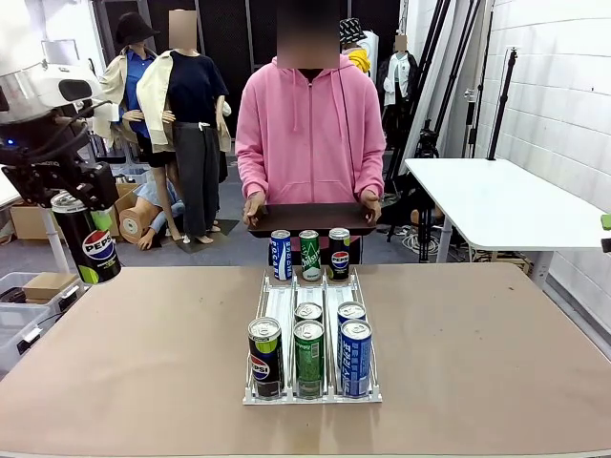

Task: Retrieve and hand over the desired beverage to the person.
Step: Pick up a can of the same type that the person held from the Automatic Can Dispenser, then place the picked can on the Handle tray extended by the person.

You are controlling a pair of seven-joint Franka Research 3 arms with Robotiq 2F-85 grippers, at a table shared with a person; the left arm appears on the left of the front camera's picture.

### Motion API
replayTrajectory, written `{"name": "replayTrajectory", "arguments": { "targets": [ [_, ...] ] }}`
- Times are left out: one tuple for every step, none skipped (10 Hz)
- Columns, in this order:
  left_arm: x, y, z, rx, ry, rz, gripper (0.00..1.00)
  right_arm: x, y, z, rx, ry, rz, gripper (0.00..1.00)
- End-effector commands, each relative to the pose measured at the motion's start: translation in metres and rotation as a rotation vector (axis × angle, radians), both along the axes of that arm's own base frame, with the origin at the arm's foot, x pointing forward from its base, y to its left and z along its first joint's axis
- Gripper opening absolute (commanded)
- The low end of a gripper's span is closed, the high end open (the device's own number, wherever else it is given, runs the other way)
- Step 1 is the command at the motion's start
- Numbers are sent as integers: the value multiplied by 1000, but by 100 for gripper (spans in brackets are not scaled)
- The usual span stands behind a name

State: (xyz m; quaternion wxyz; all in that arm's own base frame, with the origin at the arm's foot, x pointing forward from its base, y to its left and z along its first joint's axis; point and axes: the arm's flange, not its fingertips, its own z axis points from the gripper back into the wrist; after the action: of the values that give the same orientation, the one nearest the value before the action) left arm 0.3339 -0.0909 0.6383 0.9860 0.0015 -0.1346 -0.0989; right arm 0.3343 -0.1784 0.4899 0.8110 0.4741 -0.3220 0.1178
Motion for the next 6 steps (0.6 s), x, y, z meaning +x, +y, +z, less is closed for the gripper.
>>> {"name": "replayTrajectory", "arguments": {
  "targets": [
    [-1, 2, 4, 0, -10, 2, 0, 1, -1, 1, 12, -11, 5, 100],
    [-1, 2, 4, 0, -10, 2, 0, 1, -1, 1, 12, -11, 5, 100],
    [-1, 2, 4, 0, -10, 2, 0, 1, -1, 1, 12, -11, 5, 100],
    [-1, 2, 4, 0, -10, 2, 0, 1, -1, 1, 12, -11, 5, 100],
    [-1, 2, 4, 0, -10, 2, 0, 1, -1, 1, 12, -11, 5, 100],
    [-1, 2, 4, 0, -10, 2, 0, 1, -1, 1, 12, -11, 5, 100]
  ]
}}
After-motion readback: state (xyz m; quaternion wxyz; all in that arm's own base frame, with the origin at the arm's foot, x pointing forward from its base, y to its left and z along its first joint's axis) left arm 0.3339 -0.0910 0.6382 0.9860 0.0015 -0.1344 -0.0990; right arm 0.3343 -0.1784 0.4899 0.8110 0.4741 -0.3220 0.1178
